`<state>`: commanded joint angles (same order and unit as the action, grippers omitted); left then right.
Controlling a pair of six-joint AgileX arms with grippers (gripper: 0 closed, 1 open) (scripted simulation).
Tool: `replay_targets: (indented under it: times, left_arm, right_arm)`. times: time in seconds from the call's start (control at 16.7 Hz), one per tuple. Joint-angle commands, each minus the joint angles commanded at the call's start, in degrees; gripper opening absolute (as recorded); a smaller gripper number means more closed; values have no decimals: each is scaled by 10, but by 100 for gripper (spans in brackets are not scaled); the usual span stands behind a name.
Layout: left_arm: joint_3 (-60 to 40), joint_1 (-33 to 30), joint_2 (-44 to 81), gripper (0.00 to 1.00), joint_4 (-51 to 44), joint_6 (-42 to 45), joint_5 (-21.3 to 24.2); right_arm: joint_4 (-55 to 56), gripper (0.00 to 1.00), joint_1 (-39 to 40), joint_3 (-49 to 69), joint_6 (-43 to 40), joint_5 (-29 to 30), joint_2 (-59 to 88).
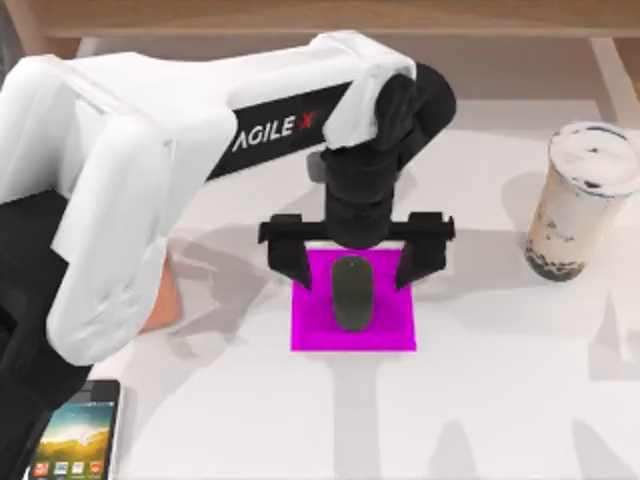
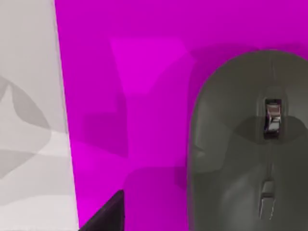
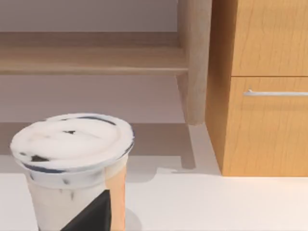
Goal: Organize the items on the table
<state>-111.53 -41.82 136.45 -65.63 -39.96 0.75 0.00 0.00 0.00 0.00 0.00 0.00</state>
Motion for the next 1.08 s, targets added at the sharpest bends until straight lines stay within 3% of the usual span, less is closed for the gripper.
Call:
replay_targets:
  times: [0.54, 0.72, 1.08]
  left_arm:
    - [37, -4, -33, 100, -4, 24, 1]
    - [128, -5, -103, 100, -7, 73, 1]
    - [403, 38, -312, 100, 8, 176, -1]
  right_arm:
    - [0, 100, 0, 0, 0, 0, 0]
    - [0, 100, 0, 0, 0, 0, 0]
    - [0, 100, 0, 0, 0, 0, 0]
